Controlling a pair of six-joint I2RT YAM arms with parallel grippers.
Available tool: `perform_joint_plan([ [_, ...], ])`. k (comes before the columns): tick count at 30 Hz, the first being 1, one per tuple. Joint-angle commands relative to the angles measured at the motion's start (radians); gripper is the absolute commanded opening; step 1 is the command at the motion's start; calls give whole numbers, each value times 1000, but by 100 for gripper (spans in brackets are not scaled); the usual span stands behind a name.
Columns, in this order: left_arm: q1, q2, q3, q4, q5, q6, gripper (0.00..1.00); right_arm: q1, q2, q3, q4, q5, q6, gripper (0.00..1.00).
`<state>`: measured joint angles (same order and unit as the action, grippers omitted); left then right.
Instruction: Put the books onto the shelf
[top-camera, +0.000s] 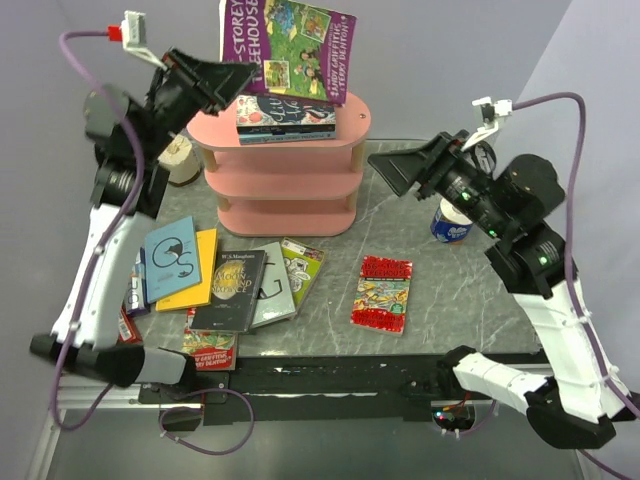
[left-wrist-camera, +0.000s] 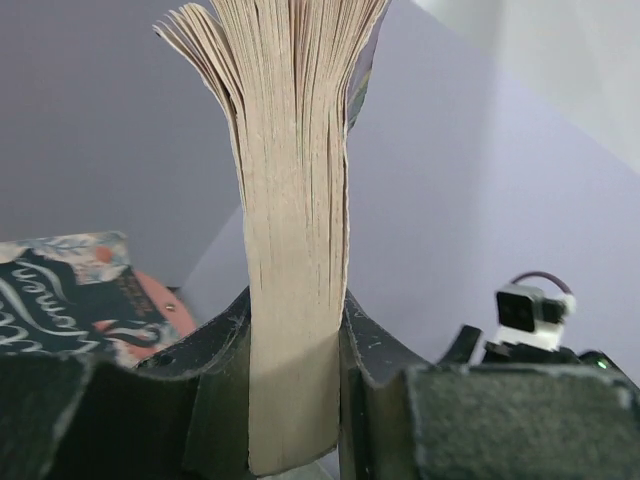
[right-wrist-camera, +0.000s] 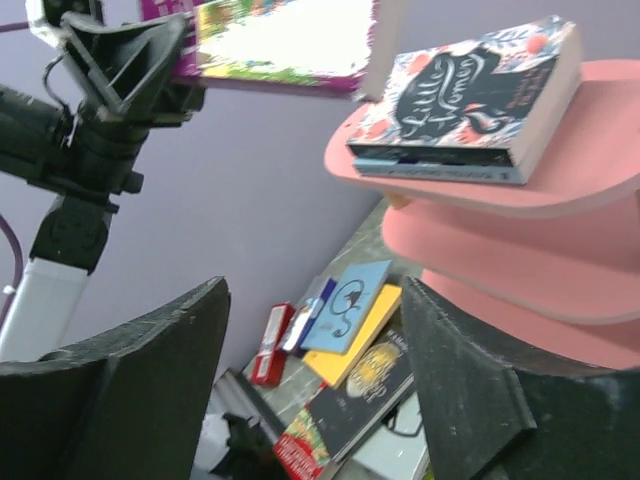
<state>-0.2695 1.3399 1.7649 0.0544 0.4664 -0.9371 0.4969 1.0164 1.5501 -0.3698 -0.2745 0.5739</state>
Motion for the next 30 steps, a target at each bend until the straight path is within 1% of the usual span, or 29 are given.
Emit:
perform_joint_plan([
  [1,84,106,77,39,20,-83,1,-3,22,-25,68,70,-31,72],
  [2,101,137,77,97,53,-109,1,-6,22,-30,77,69,-34,69],
  [3,114,152,79,131,72,-155,1,-4,22,-39,81,69,-35,68],
  [5,144,201,94,192,115,-195,1,-12,19,-60,95,69,-31,64],
  [9,154,260,137,214,138,-238,1,-27,7,-90,130,84,-13,63],
  [11,154,265,128,200,137,-229,1,-37,8,-102,141,77,-3,63],
  [16,154,252,48,151,135,-180,1,-50,40,-100,137,61,10,64],
  [19,154,237,4,114,130,-137,4,-54,50,-110,141,52,18,65],
  [23,156,200,-71,113,137,-117,6,-55,68,-113,140,52,26,67],
  [26,158,183,-96,113,133,-108,8,-55,82,-113,146,38,37,67],
  [28,159,176,-117,119,133,-103,14,-54,96,-108,146,29,41,67],
  [29,159,170,-128,120,132,-101,27,-57,100,-105,146,28,43,67],
  [30,159,165,-133,121,129,-95,35,-55,106,-104,144,28,44,67],
])
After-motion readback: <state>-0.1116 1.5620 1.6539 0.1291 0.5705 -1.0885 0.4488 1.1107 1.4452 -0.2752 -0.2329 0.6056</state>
